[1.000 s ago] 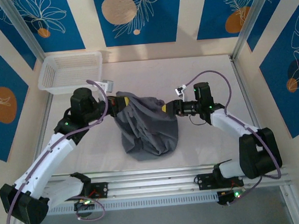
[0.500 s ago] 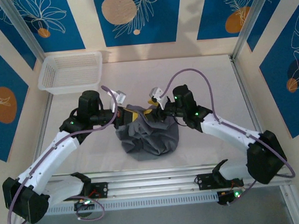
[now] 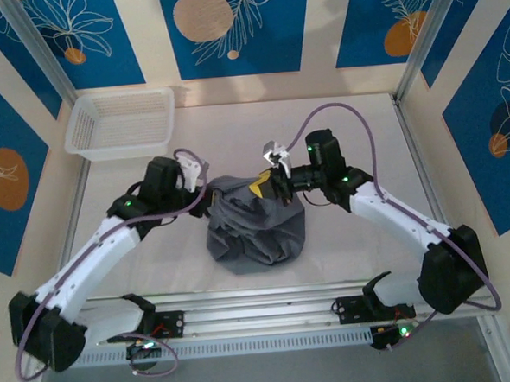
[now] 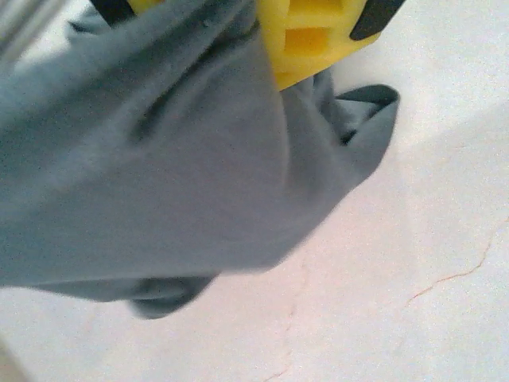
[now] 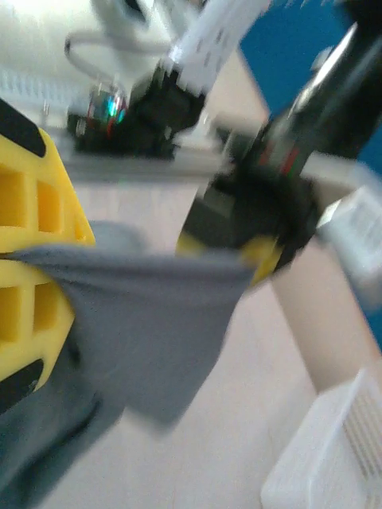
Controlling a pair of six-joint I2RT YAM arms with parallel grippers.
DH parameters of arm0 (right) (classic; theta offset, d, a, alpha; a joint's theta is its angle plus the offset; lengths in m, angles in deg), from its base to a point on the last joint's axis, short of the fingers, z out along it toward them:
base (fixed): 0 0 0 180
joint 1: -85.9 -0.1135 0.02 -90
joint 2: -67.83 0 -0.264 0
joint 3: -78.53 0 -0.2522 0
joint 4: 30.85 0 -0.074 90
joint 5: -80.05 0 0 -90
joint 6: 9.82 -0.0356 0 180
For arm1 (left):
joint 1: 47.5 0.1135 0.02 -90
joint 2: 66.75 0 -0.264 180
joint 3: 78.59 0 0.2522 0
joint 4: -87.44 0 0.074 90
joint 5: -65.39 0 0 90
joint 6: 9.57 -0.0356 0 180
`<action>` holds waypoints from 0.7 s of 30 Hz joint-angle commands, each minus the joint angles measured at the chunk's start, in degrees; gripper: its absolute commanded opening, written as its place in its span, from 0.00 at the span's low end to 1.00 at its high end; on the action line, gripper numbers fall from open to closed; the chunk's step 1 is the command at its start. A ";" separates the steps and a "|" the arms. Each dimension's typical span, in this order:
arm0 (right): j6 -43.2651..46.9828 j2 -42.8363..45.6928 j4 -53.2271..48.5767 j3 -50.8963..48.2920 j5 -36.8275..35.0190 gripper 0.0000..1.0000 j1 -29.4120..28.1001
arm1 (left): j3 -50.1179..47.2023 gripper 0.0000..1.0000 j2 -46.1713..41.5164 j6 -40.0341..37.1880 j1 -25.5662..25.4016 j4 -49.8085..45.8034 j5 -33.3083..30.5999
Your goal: Fold the inside-out t-shirt
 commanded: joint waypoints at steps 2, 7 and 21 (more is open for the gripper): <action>-15.15 3.04 -0.07 3.73 16.24 0.00 2.15 | 3.73 0.01 7.65 -1.32 0.84 2.64 -5.34; -23.49 1.32 1.60 5.68 10.70 0.00 3.66 | 7.45 0.56 12.14 1.82 0.83 9.16 -1.51; -30.50 1.03 0.01 5.90 -7.92 0.00 9.15 | -8.07 0.52 -9.37 16.68 -6.74 30.30 22.20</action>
